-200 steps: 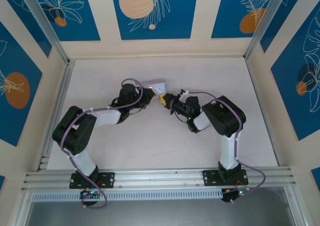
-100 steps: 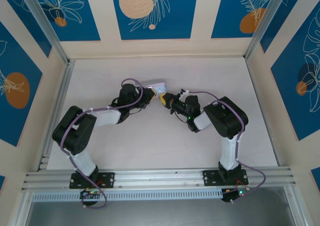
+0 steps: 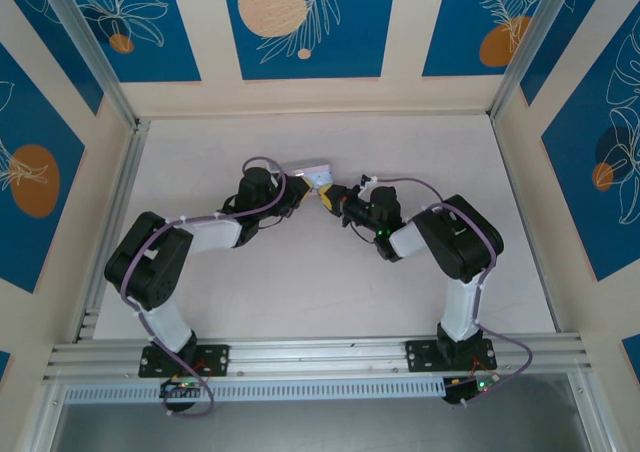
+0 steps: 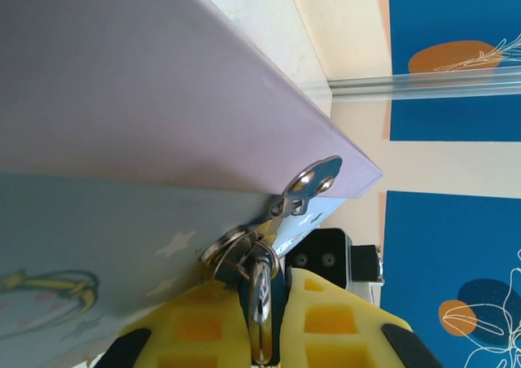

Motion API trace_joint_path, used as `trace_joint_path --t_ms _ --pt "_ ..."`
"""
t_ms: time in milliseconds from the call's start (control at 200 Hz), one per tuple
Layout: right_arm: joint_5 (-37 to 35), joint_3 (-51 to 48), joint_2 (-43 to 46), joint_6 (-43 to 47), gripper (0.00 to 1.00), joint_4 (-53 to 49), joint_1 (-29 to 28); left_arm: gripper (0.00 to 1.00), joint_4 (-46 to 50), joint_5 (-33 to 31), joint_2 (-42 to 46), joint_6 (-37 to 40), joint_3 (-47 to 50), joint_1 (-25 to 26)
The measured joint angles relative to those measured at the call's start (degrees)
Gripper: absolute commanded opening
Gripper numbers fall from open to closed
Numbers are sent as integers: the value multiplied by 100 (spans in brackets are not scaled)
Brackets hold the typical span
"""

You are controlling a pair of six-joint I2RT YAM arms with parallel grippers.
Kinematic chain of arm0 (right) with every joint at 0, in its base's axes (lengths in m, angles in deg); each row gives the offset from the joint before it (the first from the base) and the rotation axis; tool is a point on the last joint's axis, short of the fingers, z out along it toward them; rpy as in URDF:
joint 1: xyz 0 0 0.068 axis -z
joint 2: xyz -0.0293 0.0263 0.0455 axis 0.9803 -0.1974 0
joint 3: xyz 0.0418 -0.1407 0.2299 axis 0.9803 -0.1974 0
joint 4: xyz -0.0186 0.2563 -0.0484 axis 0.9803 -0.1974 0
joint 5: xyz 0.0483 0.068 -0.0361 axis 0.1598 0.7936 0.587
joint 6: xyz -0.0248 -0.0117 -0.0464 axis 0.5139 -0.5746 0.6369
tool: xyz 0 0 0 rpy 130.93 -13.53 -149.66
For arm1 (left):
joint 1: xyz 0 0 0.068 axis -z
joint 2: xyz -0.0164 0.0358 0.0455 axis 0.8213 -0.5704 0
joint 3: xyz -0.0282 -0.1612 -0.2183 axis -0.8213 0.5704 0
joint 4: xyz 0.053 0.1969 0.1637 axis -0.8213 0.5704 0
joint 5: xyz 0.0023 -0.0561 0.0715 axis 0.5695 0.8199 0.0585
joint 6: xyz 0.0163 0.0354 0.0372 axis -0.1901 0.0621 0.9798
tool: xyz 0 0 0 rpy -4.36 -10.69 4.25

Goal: Unlock the padlock with the key

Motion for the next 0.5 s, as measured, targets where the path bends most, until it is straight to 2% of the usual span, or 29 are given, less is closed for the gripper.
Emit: trace_joint_path --t_ms 320,500 --pt "11 55 385 525 0 -785 0 0 -2 98 0 22 0 0" --pt "48 57 68 385 0 -256 2 0 -4 26 0 -13 0 -2"
